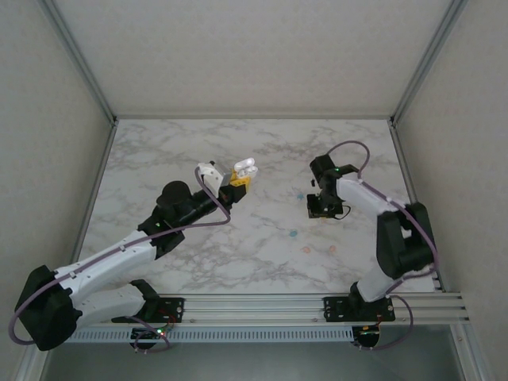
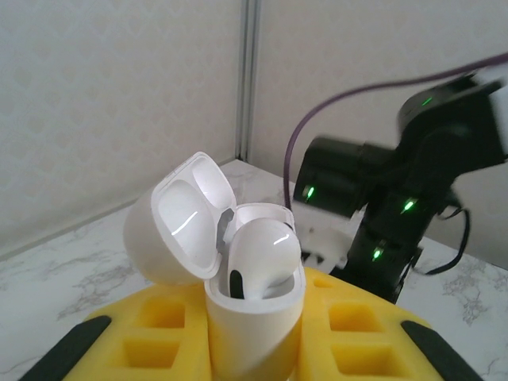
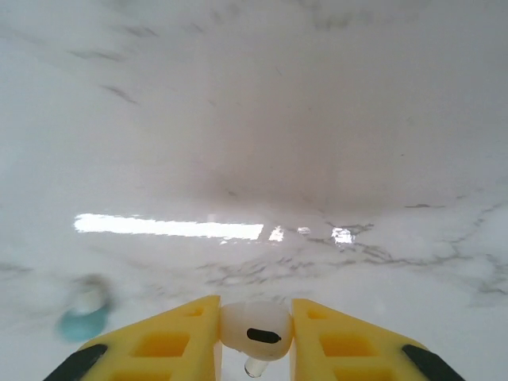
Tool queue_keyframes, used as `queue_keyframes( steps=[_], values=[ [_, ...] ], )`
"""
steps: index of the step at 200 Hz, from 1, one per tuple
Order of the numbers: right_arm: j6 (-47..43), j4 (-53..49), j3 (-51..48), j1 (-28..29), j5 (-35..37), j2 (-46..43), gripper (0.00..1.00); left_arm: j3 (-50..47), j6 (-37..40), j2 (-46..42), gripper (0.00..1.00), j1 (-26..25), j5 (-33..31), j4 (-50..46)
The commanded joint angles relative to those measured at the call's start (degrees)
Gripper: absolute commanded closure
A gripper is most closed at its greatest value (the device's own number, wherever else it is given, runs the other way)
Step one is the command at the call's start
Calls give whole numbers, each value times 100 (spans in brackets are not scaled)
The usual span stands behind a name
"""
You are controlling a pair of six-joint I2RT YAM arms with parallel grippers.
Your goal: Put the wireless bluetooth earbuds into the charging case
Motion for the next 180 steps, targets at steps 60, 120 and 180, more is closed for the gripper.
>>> queue_keyframes(
  steps=[60, 120, 180],
  values=[
    [393, 869, 1396, 981, -146, -2288, 73, 352, -378, 454, 88, -39, 289, 524],
    [309, 1385, 2042, 1615, -605, -2156, 73, 598, -434, 654, 88, -55, 634, 603],
    [146, 1499, 2257, 1851, -764, -1856, 73, 709, -421, 704, 88, -98, 704, 467]
  ],
)
